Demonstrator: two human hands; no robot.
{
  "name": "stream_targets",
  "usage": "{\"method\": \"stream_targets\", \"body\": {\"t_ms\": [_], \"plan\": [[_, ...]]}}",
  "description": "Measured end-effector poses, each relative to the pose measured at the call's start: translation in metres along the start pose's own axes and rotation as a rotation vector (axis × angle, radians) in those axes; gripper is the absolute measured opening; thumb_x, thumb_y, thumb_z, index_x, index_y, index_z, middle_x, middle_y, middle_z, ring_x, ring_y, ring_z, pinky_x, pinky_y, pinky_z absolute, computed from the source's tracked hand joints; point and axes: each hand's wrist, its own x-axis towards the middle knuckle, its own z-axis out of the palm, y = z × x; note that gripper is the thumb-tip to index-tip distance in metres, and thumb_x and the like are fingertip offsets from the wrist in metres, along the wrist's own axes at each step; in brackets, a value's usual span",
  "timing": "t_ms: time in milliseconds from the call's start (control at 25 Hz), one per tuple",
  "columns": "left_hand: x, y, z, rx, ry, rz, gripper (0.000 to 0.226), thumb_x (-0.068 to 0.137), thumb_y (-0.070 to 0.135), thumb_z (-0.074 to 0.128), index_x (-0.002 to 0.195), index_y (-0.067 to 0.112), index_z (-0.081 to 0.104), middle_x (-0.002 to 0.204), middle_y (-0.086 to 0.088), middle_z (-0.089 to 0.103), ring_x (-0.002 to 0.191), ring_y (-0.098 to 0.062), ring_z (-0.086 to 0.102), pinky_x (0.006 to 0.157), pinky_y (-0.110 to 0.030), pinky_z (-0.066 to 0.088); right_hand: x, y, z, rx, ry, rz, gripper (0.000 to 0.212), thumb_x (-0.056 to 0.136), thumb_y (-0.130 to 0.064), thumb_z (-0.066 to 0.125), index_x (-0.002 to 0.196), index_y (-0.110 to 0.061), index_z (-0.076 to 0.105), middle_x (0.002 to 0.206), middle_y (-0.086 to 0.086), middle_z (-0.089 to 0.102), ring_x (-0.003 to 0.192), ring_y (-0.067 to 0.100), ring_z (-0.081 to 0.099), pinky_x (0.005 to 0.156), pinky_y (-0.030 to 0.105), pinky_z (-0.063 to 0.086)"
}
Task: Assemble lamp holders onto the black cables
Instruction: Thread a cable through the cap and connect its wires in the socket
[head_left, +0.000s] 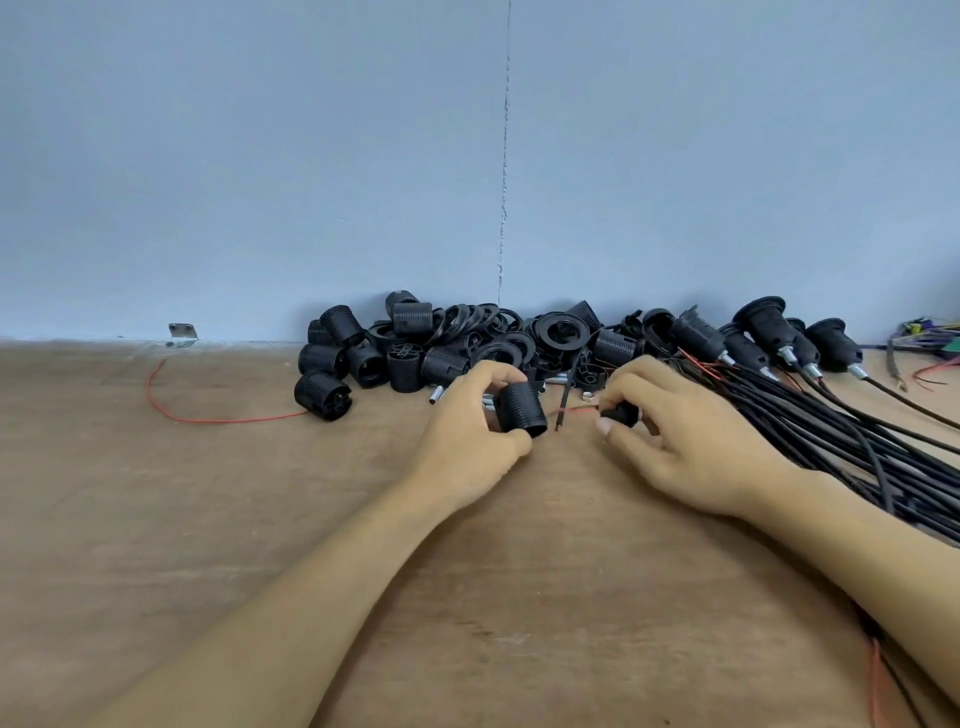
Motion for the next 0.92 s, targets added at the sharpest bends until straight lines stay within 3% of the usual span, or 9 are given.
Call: {"method": "stream_targets", "body": {"t_ms": [160, 280, 360, 400, 520, 600, 760, 840, 920], "plan": [[0.0, -0.003, -0.007, -0.02, -0.093, -0.008, 0.053, 0.075, -0.004, 0.073, 0.105, 0.037, 0.06, 0.112, 0.008, 0.067, 0.092, -0.013, 0.066, 0.085, -0.032, 0.055, -0.002, 0.004, 0.006, 0.007, -0.02, 0.053, 0.022, 0.095, -0.051, 0.049, 0.088, -0.03, 0.052, 0.092, -0.014, 0.051, 0.075, 0.006, 0.052, 0.07, 0.033, 0.047], [-0.005, -0.004, -0.005, 0.021, -0.16, 0.073, 0.048, 0.073, 0.007, 0.079, 0.102, 0.039, 0.059, 0.109, 0.014, 0.064, 0.083, -0.004, 0.063, 0.077, -0.023, 0.054, -0.002, 0.006, 0.006, -0.007, -0.001, 0.103, 0.016, 0.094, -0.041, 0.056, 0.087, -0.028, 0.05, 0.087, -0.014, 0.052, 0.077, 0.006, 0.05, 0.069, 0.03, 0.041], [-0.007, -0.004, -0.002, -0.003, -0.187, 0.118, 0.038, 0.072, 0.023, 0.082, 0.099, 0.039, 0.062, 0.105, 0.011, 0.066, 0.083, -0.006, 0.065, 0.073, -0.018, 0.052, -0.003, 0.005, 0.006, 0.029, -0.033, 0.129, 0.011, 0.093, -0.024, 0.058, 0.103, -0.027, 0.054, 0.098, -0.014, 0.057, 0.091, 0.009, 0.054, 0.08, 0.03, 0.043], [-0.008, -0.004, 0.0, -0.015, -0.19, 0.133, 0.033, 0.071, 0.028, 0.081, 0.097, 0.037, 0.064, 0.102, 0.01, 0.069, 0.084, -0.008, 0.066, 0.071, -0.018, 0.05, -0.004, 0.004, 0.007, 0.035, -0.048, 0.134, 0.024, 0.093, -0.016, 0.056, 0.115, -0.025, 0.056, 0.105, -0.011, 0.059, 0.099, 0.012, 0.055, 0.088, 0.032, 0.044], [-0.009, -0.008, 0.006, 0.043, -0.154, 0.192, 0.023, 0.079, 0.019, 0.075, 0.094, 0.034, 0.067, 0.093, 0.011, 0.071, 0.08, -0.005, 0.064, 0.067, -0.014, 0.046, -0.006, 0.0, 0.009, 0.042, -0.059, 0.121, 0.039, 0.093, -0.007, 0.053, 0.129, -0.019, 0.06, 0.118, -0.002, 0.064, 0.113, 0.019, 0.054, 0.1, 0.036, 0.041], [-0.008, -0.009, 0.007, 0.133, -0.122, 0.23, 0.032, 0.084, 0.006, 0.069, 0.098, 0.034, 0.067, 0.094, 0.016, 0.071, 0.079, -0.004, 0.064, 0.066, -0.013, 0.046, -0.009, -0.002, 0.011, 0.042, -0.054, 0.105, 0.027, 0.095, -0.019, 0.059, 0.121, -0.024, 0.065, 0.11, -0.005, 0.065, 0.108, 0.018, 0.054, 0.096, 0.034, 0.042], [-0.005, -0.009, -0.001, 0.252, -0.096, 0.215, 0.042, 0.086, 0.004, 0.064, 0.101, 0.042, 0.068, 0.095, 0.02, 0.069, 0.071, 0.003, 0.056, 0.063, -0.009, 0.041, -0.01, -0.001, 0.011, 0.016, -0.019, 0.153, 0.013, 0.093, -0.037, 0.065, 0.1, -0.026, 0.067, 0.096, -0.008, 0.063, 0.096, 0.016, 0.055, 0.088, 0.038, 0.046], [-0.005, -0.007, -0.004, 0.155, -0.079, 0.127, 0.037, 0.081, 0.012, 0.057, 0.096, 0.044, 0.069, 0.093, 0.024, 0.07, 0.078, 0.006, 0.061, 0.066, -0.007, 0.043, -0.01, 0.0, 0.013, 0.049, 0.007, 0.172, 0.01, 0.094, -0.034, 0.065, 0.095, -0.024, 0.066, 0.094, -0.009, 0.063, 0.093, 0.016, 0.056, 0.086, 0.038, 0.046], [-0.007, -0.003, -0.002, 0.074, -0.067, 0.063, 0.027, 0.077, 0.033, 0.054, 0.097, 0.044, 0.069, 0.096, 0.033, 0.069, 0.087, 0.012, 0.061, 0.071, -0.011, 0.042, -0.009, 0.001, 0.014, 0.09, 0.048, 0.185, 0.006, 0.093, -0.029, 0.066, 0.093, -0.023, 0.066, 0.091, -0.01, 0.063, 0.09, 0.015, 0.057, 0.083, 0.037, 0.047]]}}
